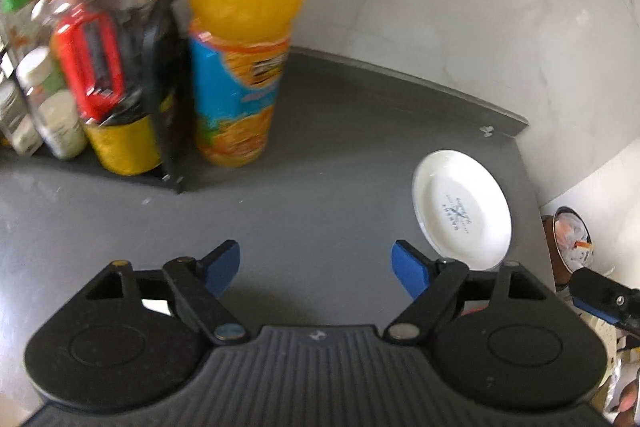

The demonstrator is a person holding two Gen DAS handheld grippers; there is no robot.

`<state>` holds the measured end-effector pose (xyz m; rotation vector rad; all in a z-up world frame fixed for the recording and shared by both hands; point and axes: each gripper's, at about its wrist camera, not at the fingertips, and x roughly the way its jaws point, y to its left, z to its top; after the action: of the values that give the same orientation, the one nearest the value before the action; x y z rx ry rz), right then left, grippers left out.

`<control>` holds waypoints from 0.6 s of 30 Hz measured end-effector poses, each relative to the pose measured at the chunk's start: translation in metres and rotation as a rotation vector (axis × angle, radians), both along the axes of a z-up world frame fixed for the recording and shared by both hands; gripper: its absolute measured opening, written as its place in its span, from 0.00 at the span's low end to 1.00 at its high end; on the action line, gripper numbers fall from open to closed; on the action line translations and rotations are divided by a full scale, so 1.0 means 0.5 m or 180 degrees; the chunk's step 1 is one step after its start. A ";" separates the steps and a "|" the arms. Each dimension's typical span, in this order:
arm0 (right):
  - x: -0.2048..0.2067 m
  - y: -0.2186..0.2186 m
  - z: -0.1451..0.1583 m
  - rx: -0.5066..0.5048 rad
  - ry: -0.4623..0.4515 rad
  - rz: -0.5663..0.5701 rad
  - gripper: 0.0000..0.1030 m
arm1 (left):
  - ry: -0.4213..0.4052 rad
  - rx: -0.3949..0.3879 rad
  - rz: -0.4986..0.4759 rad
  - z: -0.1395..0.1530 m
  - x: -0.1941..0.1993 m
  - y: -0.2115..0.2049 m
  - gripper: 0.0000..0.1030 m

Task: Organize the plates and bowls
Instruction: 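Move both tools to the small 'Bakery' plate and grasp its rim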

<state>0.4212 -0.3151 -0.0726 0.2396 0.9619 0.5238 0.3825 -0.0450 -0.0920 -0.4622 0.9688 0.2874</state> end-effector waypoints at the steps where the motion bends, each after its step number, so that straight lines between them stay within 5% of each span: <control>1: 0.003 -0.012 0.001 0.0005 -0.0014 -0.0032 0.88 | -0.0002 0.0006 -0.0029 0.001 0.010 -0.008 0.79; 18: 0.105 -0.130 -0.066 -0.0212 0.0001 -0.0247 0.83 | 0.0161 -0.0020 -0.0238 -0.044 0.166 -0.105 0.78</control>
<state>0.4736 -0.3801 -0.1056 0.2161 0.9650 0.4200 0.4655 -0.0975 -0.1142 -0.4251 1.0344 0.2296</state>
